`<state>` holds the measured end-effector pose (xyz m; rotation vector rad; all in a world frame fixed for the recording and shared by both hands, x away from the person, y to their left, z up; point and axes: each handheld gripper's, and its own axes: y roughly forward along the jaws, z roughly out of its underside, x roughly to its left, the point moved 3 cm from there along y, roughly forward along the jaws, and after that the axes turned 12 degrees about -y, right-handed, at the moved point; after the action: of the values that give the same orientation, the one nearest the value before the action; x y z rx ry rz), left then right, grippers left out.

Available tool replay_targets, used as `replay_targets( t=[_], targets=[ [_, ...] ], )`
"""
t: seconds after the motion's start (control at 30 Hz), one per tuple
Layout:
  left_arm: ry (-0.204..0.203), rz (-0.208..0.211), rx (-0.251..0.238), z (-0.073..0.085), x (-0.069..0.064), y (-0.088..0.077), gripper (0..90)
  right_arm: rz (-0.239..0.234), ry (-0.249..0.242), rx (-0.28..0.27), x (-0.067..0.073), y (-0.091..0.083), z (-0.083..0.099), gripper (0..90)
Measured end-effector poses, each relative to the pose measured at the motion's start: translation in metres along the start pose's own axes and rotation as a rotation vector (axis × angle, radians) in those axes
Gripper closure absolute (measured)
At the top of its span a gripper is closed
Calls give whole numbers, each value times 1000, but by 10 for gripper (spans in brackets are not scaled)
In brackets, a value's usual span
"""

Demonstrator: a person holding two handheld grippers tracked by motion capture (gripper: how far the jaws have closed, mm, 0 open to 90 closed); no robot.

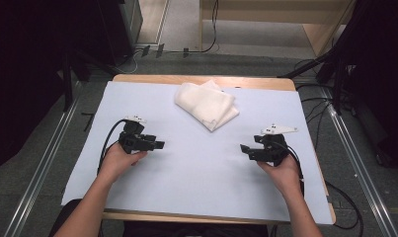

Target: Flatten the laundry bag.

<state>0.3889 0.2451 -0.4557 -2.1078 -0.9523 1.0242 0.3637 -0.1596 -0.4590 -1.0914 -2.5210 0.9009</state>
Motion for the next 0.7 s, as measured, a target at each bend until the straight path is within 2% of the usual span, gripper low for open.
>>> replay_targets(
  t=[0.2,0.47,0.63,0.7],
  targets=[
    [-5,2,-12,-3,2,-2,448,-24,-5,8,4,5,-1,404],
    [-8,2,1,-2,2,-2,429,-38,62,13,4,6,-1,463],
    [-1,2,-3,-3,1,-4,417,-35,65,20,5,7,-4,487],
    [-2,6,-5,-3,1,-5,417,-37,47,13,7,8,-8,488]
  ],
)
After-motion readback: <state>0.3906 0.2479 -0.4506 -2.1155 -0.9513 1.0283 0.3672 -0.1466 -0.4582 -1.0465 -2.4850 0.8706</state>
